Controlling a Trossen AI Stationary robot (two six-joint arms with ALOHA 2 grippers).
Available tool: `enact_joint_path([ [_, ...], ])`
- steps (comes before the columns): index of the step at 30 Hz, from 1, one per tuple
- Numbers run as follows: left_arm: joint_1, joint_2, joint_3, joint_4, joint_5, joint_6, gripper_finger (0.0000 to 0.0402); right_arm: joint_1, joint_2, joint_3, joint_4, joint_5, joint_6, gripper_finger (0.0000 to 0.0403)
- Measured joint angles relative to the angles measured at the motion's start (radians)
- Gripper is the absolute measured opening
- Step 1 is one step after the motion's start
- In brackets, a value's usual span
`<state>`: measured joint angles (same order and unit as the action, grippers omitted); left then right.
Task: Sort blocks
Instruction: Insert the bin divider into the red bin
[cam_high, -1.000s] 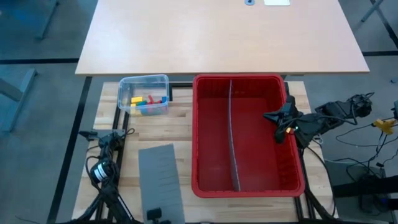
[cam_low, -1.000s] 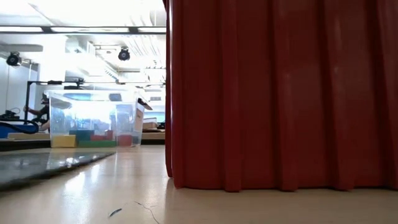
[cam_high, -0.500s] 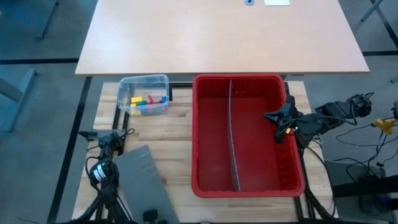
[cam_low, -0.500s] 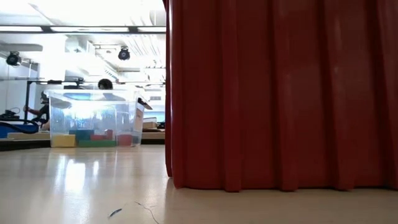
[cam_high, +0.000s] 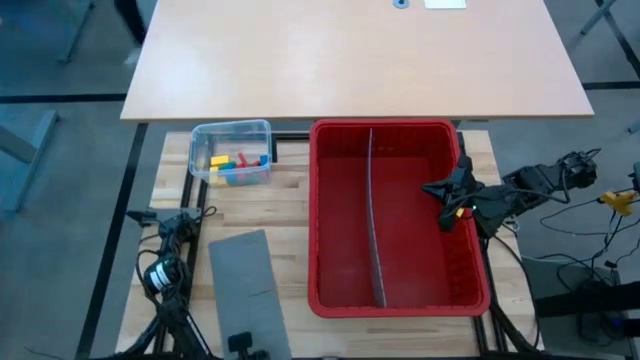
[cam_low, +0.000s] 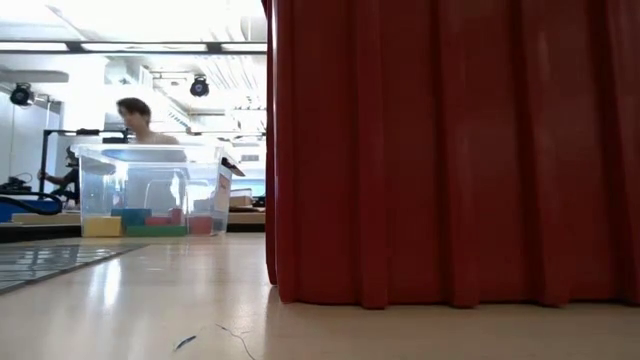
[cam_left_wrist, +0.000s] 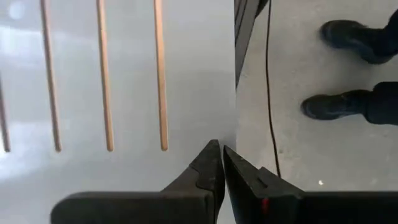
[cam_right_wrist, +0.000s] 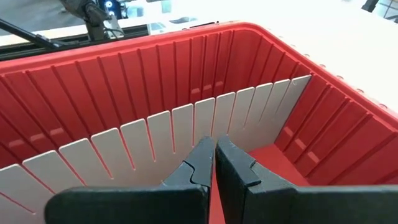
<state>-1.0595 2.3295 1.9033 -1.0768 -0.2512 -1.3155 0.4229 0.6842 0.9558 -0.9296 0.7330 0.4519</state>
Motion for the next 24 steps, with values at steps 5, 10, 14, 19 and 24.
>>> enact_joint_path([
  [5,-0.003,0.0,0.031,0.003,-0.009,-0.003,0.0,0.0,0.0,-0.003,0.001,0.0,0.0,0.0],
  [10,-0.012,0.0,0.032,0.037,-0.001,-0.05,0.0,0.0,-0.002,-0.004,0.001,0.0,-0.006,0.0],
  [14,-0.012,0.0,0.032,0.13,0.083,-0.107,0.0,0.0,-0.002,-0.005,0.001,0.0,-0.008,0.0],
  [19,-0.011,-0.002,0.03,0.219,0.096,-0.108,0.0,0.0,-0.002,-0.008,0.001,0.001,-0.01,0.0],
  [24,-0.012,-0.002,0.03,0.213,0.096,-0.1,0.0008,0.0,-0.002,-0.01,0.001,0.0,-0.008,0.0],
])
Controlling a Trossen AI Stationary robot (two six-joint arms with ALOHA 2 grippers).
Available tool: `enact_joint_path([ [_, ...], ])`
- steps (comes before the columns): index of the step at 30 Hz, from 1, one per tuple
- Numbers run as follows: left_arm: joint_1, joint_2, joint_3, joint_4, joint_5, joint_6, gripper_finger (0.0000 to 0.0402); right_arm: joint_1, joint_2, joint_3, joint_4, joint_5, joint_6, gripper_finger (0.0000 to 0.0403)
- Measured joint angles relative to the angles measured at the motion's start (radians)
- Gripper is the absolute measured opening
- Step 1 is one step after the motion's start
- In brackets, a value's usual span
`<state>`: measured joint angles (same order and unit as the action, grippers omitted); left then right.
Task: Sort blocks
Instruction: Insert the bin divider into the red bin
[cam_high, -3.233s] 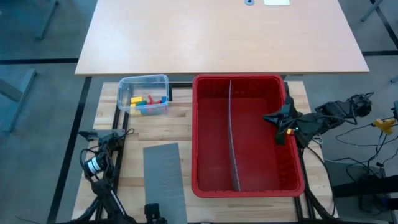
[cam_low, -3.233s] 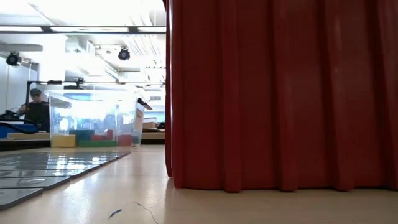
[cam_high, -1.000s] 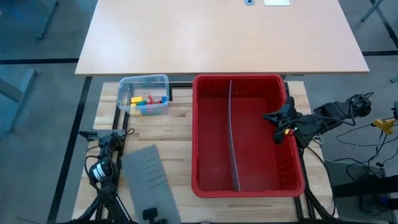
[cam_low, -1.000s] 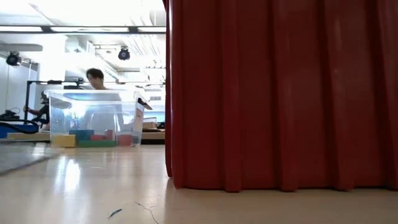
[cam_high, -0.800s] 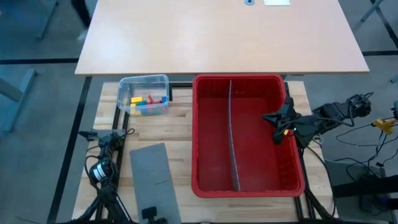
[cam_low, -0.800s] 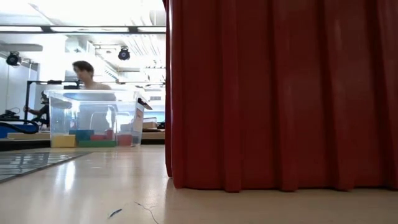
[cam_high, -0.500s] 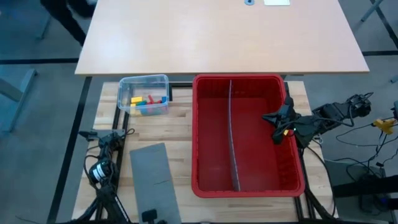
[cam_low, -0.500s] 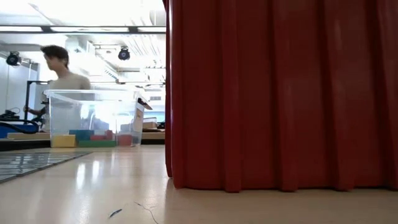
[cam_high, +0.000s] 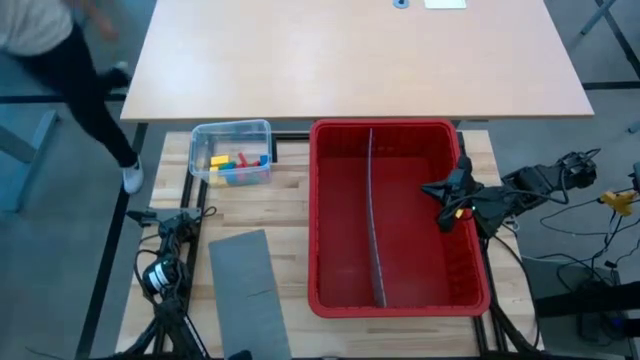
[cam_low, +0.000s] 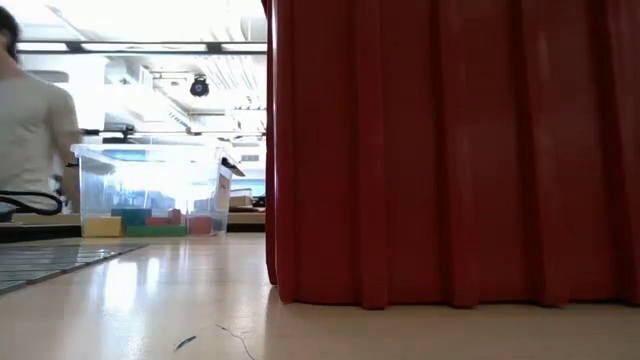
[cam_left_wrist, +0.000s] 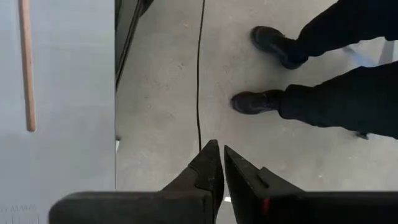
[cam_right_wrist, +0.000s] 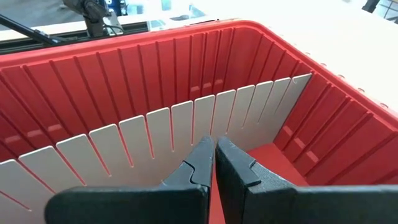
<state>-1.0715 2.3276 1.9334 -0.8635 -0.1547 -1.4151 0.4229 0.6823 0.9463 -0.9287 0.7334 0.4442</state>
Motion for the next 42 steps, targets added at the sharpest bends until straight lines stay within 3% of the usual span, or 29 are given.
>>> enact_joint_path([
  [5,-0.002,0.0,0.035,-0.015,0.008,0.009,0.0062,0.0,0.0,-0.009,0.0,0.0,0.001,0.0],
  [13,-0.002,-0.001,0.125,-0.089,0.014,0.014,0.0215,0.0,0.0,-0.024,0.0,0.0,0.013,0.0],
  [17,-0.002,0.0,0.121,-0.145,0.011,0.008,0.027,0.0,0.0,-0.028,0.0,0.0,0.011,0.0],
  [24,-0.002,0.008,0.085,-0.353,-0.028,-0.01,0.0275,0.0,0.0,-0.037,0.0,0.0,0.015,0.0],
  [31,-0.008,0.008,0.043,-0.222,-0.044,0.047,0.0274,0.0,0.0,-0.04,0.0,0.0,0.018,0.0],
  [37,-0.012,0.008,0.034,-0.393,-0.05,0.048,0.0273,0.0,0.0,-0.04,0.0,0.0,0.019,0.0],
  [42,-0.011,0.008,0.034,-0.297,-0.078,0.089,0.0273,0.0,0.0,-0.04,0.0,0.0,0.019,0.0],
])
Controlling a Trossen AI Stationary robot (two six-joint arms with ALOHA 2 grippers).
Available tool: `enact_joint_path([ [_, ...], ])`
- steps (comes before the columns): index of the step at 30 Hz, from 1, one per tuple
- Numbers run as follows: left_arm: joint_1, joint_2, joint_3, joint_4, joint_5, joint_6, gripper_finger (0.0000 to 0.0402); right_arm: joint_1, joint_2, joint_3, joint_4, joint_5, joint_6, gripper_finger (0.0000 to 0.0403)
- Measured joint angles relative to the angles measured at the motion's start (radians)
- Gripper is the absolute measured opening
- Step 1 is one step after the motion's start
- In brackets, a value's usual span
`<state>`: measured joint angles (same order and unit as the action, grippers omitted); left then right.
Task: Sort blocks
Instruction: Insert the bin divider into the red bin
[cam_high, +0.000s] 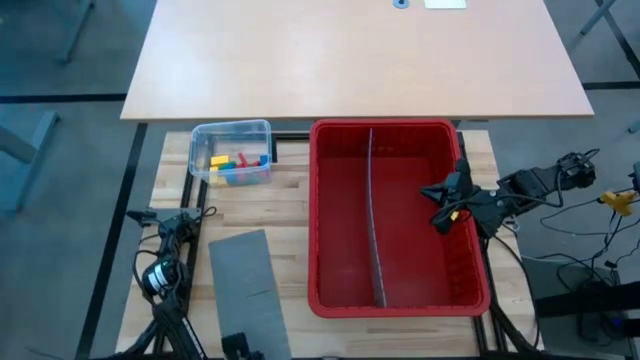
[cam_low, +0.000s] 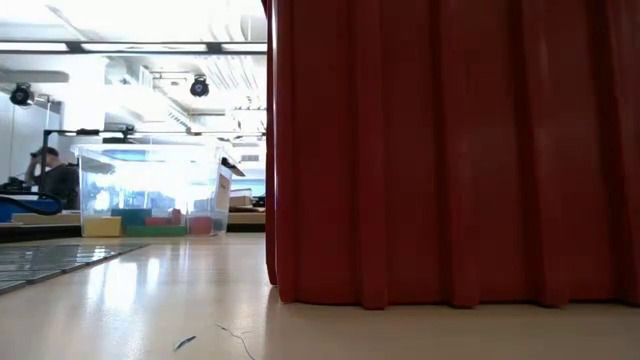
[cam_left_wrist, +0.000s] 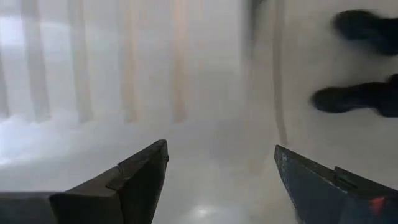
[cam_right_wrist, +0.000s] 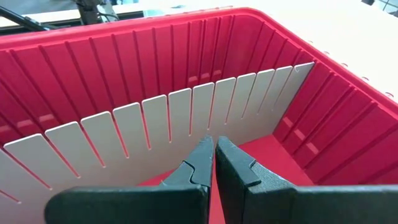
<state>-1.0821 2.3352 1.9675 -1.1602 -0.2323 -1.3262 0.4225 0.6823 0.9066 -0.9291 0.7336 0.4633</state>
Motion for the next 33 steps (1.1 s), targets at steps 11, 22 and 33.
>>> enact_joint_path([
  [11,0.0,0.054,0.0,0.031,0.006,0.022,0.0273,0.0,0.0,-0.009,-0.001,0.011,0.015,0.0],
  [22,0.001,0.104,0.005,-0.128,0.067,0.03,0.0273,0.0,0.0,-0.013,0.0,0.025,0.035,0.0],
  [33,0.007,0.109,0.04,-0.136,0.102,0.0,0.0168,0.0,0.0,-0.014,0.0,0.027,0.035,0.0],
])
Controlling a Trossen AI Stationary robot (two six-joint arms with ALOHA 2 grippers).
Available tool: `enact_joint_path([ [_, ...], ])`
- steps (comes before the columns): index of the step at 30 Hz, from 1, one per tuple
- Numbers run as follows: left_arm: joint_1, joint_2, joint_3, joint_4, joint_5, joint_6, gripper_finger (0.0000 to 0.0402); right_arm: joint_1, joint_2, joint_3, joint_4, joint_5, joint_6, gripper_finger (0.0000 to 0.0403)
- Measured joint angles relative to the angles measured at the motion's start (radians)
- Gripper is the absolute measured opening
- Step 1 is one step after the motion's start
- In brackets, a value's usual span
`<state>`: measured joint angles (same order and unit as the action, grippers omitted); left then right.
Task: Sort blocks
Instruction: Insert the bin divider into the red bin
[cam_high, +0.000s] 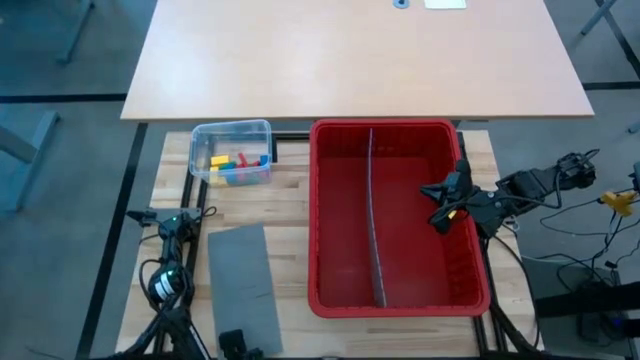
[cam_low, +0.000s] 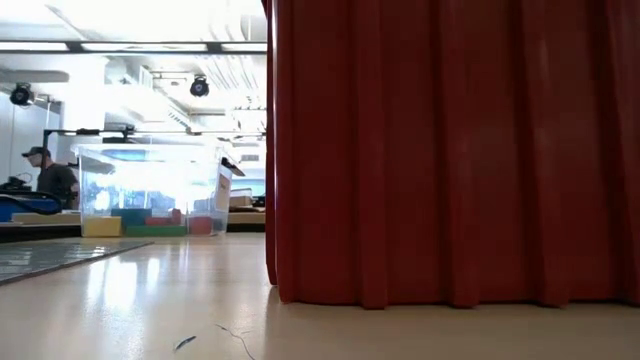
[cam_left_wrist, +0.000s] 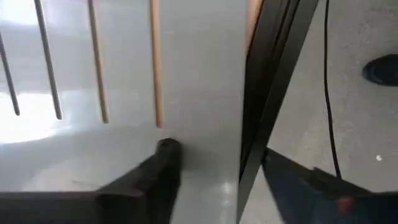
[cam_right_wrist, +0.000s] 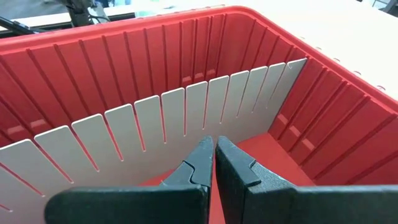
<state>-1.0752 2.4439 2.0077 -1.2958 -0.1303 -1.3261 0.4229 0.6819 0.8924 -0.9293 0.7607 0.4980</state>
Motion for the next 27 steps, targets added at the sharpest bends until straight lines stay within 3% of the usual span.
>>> enact_joint_path([
  [6,0.002,-0.002,0.008,0.055,0.025,-0.002,0.0035,0.0,0.0,-0.016,0.0,0.007,0.0,0.0],
  [10,0.003,-0.008,0.008,0.069,0.04,-0.012,0.0004,0.0,0.0,-0.026,0.001,0.009,0.0,0.0],
  [15,0.0,-0.01,0.029,0.083,0.031,-0.062,0.0035,0.0,0.0,-0.026,0.002,0.009,0.0,0.0],
  [24,-0.016,-0.006,0.057,0.131,0.054,-0.083,0.0175,0.0,0.0,-0.027,0.001,0.008,-0.019,0.0],
  [27,-0.015,-0.006,0.055,0.113,0.072,-0.088,0.0199,0.0,0.0,-0.027,0.001,0.008,-0.024,0.0],
])
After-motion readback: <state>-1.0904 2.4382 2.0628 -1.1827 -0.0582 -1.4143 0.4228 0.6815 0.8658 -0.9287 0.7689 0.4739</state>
